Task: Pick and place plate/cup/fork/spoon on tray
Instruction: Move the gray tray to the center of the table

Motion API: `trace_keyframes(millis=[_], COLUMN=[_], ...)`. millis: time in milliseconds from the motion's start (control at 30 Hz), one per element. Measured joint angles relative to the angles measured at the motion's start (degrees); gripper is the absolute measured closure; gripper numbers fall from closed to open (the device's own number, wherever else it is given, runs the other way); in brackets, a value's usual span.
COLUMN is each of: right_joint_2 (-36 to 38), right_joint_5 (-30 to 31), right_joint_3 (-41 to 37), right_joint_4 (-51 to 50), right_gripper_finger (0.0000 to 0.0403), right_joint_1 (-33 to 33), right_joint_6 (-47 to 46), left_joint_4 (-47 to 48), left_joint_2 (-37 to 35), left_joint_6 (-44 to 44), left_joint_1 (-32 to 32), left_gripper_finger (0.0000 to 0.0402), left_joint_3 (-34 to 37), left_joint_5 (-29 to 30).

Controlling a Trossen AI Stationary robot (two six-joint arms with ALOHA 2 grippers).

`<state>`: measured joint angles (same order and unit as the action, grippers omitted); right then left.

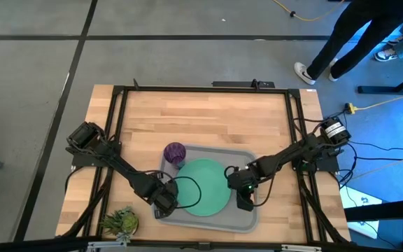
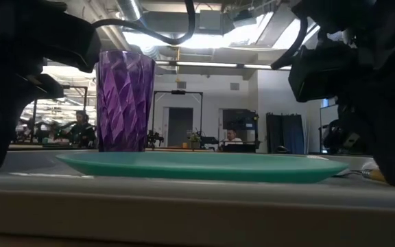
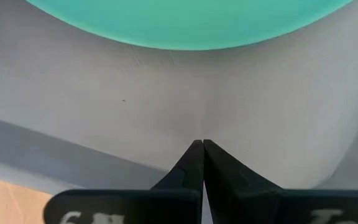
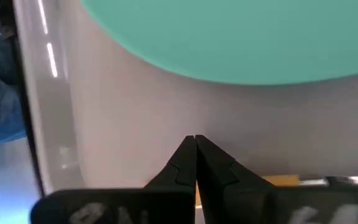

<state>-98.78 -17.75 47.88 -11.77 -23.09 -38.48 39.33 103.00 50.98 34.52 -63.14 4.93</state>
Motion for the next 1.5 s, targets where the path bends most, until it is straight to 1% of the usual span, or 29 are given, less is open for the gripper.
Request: trace_keyframes(millis=[233,533,733,900,1133,1400,1500], right_joint_2=[0.00,0.17,0.20,0.20,0.20,0.15,0.14], right_joint_5=[3.67,4.59,6.76,7.02,7.07,6.90,5.91], right_joint_3=[0.02,0.20,0.20,0.20,0.20,0.20,0.17], right_joint_4=[-1.06,-4.51,-4.55,-4.63,-4.93,-6.82,-6.96], right_gripper_finger=[0.0400,0.0400,0.0400,0.0400,0.0400,0.0400,0.0400], right_joint_1=[0.94,2.74,4.86,7.02,10.46,13.35,14.20], right_joint_6=[0.15,3.07,5.45,7.69,10.37,12.31,13.14], left_joint_4=[0.19,0.22,0.35,0.84,3.08,2.90,2.91], left_joint_2=[0.00,-0.02,-0.07,-0.07,-0.09,-0.57,-0.54], left_joint_6=[-0.07,-0.07,-0.09,-0.68,-3.79,-4.31,-6.77], left_joint_1=[0.00,0.00,-0.45,-1.93,-3.62,-5.88,-6.78], left_gripper_finger=[0.0401,0.0401,0.0401,0.0401,0.0401,0.0402,0.0402], left_joint_3=[-0.02,-0.04,-0.06,-0.11,0.10,5.33,5.82], left_joint_5=[0.84,0.96,3.25,3.83,5.64,5.74,5.35])
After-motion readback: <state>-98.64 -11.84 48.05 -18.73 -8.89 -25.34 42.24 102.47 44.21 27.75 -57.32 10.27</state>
